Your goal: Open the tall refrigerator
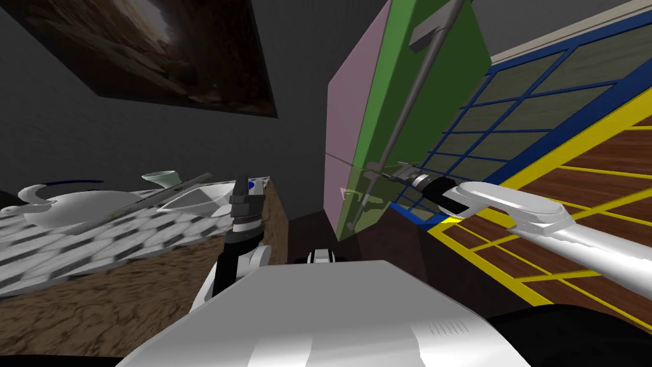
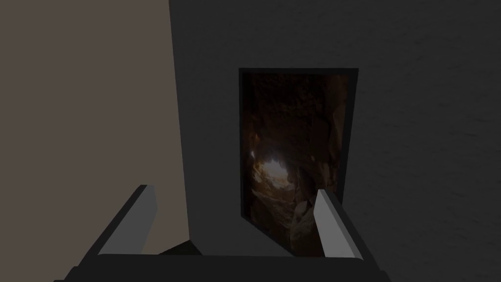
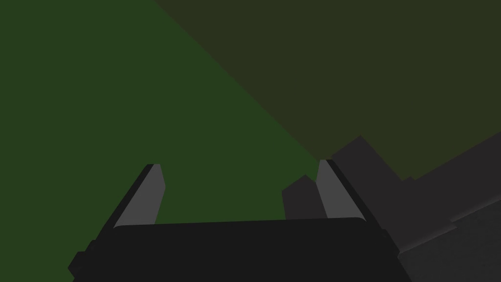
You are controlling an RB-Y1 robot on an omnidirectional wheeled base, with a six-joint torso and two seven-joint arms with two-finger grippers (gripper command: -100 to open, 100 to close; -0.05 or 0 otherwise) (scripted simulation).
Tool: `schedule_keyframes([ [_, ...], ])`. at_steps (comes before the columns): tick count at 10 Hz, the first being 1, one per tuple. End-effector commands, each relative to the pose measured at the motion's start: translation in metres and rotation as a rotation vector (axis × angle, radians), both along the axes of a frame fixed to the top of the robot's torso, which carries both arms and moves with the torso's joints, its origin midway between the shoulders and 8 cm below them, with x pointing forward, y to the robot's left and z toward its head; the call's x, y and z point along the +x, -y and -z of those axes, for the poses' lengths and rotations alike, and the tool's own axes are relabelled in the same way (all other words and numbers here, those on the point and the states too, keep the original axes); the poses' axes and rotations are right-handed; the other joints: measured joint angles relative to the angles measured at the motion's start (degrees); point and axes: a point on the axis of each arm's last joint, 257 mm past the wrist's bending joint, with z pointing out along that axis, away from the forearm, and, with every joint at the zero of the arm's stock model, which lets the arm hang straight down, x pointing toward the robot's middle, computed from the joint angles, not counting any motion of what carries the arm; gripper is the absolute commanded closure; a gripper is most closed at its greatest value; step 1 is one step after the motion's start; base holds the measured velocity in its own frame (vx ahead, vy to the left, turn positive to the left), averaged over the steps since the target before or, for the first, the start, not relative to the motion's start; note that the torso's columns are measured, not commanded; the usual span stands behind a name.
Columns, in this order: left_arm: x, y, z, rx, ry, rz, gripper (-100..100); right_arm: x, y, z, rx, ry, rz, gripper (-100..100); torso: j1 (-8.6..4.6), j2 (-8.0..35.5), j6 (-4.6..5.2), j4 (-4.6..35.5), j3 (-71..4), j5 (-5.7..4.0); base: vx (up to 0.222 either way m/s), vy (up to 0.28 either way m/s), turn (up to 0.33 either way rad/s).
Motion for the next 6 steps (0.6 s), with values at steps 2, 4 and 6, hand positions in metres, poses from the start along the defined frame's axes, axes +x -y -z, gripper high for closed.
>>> schedule_keyframes([
  [2,0.0,0.0,0.0,0.0,0.0,0.0,0,0.001,-0.03,0.001,-0.008,-0.001,-0.109,-100,0.01,-0.3,0.11,-0.1,-0.2,0.0,0.107,0.073,-0.256],
  [4,0.0,0.0,0.0,0.0,0.0,0.0,0,0.003,-0.035,0.015,0.014,-0.027,-0.14,-100,-0.16,0.0,0.07,0.0,0.0,-0.05,0.06,0.04,-0.153],
  [6,0.0,0.0,0.0,0.0,0.0,0.0,0,0.002,-0.054,0.006,-0.016,-0.015,-0.201,-100,-0.06,-0.3,0.13,-0.1,-0.2,-0.02,0.099,0.064,-0.285],
])
